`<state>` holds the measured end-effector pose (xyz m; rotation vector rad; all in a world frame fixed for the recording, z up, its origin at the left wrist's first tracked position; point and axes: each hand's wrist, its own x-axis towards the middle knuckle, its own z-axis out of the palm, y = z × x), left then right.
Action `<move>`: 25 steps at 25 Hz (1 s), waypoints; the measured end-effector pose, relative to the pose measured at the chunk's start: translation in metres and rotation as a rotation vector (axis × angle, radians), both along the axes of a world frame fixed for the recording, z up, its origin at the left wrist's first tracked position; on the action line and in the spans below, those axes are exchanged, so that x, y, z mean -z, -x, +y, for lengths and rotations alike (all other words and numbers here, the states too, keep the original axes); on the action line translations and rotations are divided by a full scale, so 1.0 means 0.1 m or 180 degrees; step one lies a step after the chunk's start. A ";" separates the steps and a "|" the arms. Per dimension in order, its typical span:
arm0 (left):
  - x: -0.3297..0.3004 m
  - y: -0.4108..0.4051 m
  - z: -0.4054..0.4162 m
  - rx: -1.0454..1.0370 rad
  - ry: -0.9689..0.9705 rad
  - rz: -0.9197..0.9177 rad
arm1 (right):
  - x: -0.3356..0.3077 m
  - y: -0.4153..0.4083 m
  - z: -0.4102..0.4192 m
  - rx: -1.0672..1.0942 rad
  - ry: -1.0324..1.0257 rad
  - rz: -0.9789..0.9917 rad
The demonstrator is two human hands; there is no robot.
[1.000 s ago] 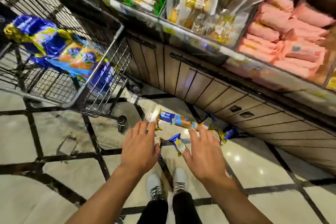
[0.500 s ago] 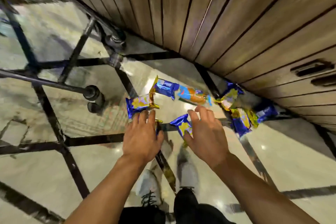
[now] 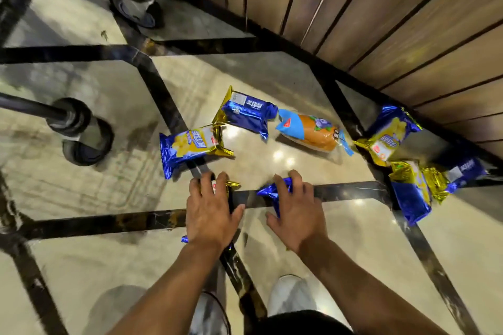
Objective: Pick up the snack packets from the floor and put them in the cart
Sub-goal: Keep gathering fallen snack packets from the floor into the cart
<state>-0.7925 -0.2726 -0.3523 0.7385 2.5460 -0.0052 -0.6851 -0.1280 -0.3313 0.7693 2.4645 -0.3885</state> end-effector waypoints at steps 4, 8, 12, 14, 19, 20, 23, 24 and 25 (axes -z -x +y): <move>0.12 -0.04 -0.01 -0.0167 -0.0174 0.0061 | 0.18 -0.02 -0.08 0.0364 0.0122 0.0194; 0.09 -0.02 -0.03 -0.0267 -0.0355 -0.0060 | 0.19 -0.03 -0.09 0.0582 0.0181 0.0315; -0.17 0.00 0.03 -0.0643 -0.0854 -0.0330 | -0.03 -0.02 -0.05 0.0701 0.0306 0.0459; -0.44 0.00 0.06 -0.0782 -0.1084 -0.0437 | -0.32 0.02 -0.02 0.0790 0.0374 0.0648; -1.81 -0.02 0.18 -0.1269 -0.1581 -0.0700 | -1.71 0.13 0.08 0.1137 0.0777 0.1441; -2.16 -0.01 0.19 -0.1245 -0.1691 -0.0666 | -2.07 0.13 0.08 0.1169 0.0789 0.1622; -3.19 -0.01 0.20 -0.1227 -0.1845 -0.0689 | -3.10 0.13 0.06 0.1426 0.1055 0.1879; -3.62 0.01 0.20 -0.1297 -0.1825 -0.0763 | -3.50 0.15 0.07 0.1560 0.1215 0.1831; -4.06 0.01 0.18 -0.1361 -0.1800 -0.0819 | -3.93 0.17 0.06 0.1643 0.1315 0.1771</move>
